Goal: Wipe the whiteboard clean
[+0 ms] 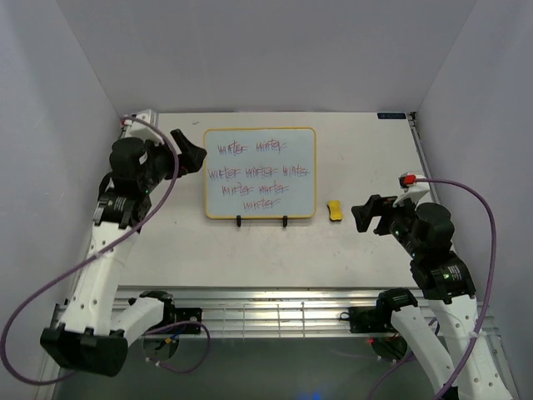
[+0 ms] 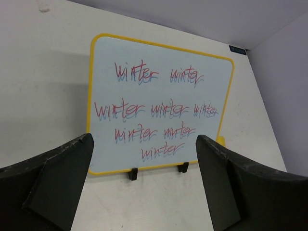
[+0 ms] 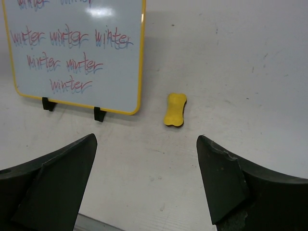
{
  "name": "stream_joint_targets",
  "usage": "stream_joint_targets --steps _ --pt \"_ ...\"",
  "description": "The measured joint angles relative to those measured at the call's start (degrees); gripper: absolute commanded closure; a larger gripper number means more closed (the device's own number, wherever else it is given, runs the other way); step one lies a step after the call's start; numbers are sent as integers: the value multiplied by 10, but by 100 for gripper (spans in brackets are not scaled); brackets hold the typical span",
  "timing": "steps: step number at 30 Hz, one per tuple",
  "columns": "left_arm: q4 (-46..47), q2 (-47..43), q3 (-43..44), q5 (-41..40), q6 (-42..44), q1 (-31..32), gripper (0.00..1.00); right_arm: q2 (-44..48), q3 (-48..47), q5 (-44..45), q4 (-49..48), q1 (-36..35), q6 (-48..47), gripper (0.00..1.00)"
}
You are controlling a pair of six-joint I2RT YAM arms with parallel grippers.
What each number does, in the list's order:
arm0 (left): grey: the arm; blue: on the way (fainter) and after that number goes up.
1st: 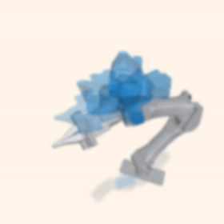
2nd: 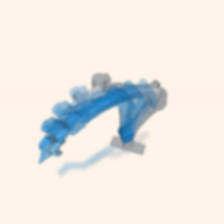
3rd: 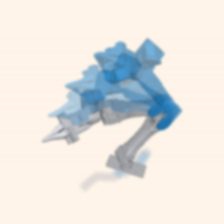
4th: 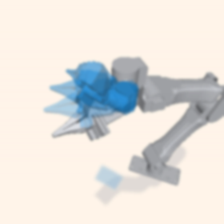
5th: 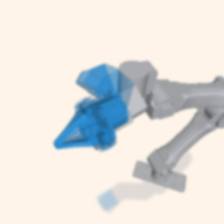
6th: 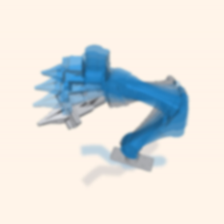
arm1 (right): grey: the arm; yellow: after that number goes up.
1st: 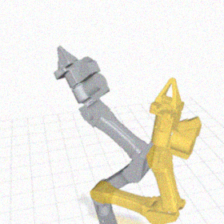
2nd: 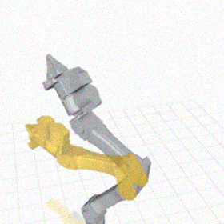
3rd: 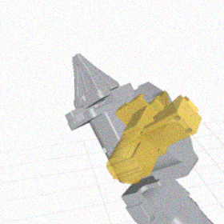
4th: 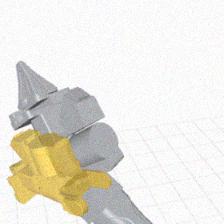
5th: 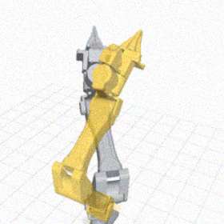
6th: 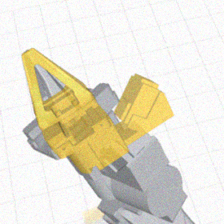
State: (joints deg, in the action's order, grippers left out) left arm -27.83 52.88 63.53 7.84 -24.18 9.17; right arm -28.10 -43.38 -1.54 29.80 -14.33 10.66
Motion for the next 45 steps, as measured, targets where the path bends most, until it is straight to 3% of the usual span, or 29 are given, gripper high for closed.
stream_joint_targets --steps 4,12,18,21,37,41,45 --pt "59 154 76 71 1 -22 2 0 0 -28 -12 0 5 10" --pt "303 376 104 355 -17 -217 2 5 0 -75 -13 0 5 10" --pt "441 508 111 545 -48 -219 2 10 0 -97 -12 0 4 10" --pt "494 563 111 601 -75 -212 2 10 0 -103 -9 0 1 10" --pt "562 674 135 693 -93 -150 4 5 -3 -124 5 0 -14 10" --pt "563 690 139 699 -92 -135 10 -1 -3 -124 8 0 -19 10" --pt "566 694 139 708 -88 -133 31 -9 -3 -124 16 0 -21 10"
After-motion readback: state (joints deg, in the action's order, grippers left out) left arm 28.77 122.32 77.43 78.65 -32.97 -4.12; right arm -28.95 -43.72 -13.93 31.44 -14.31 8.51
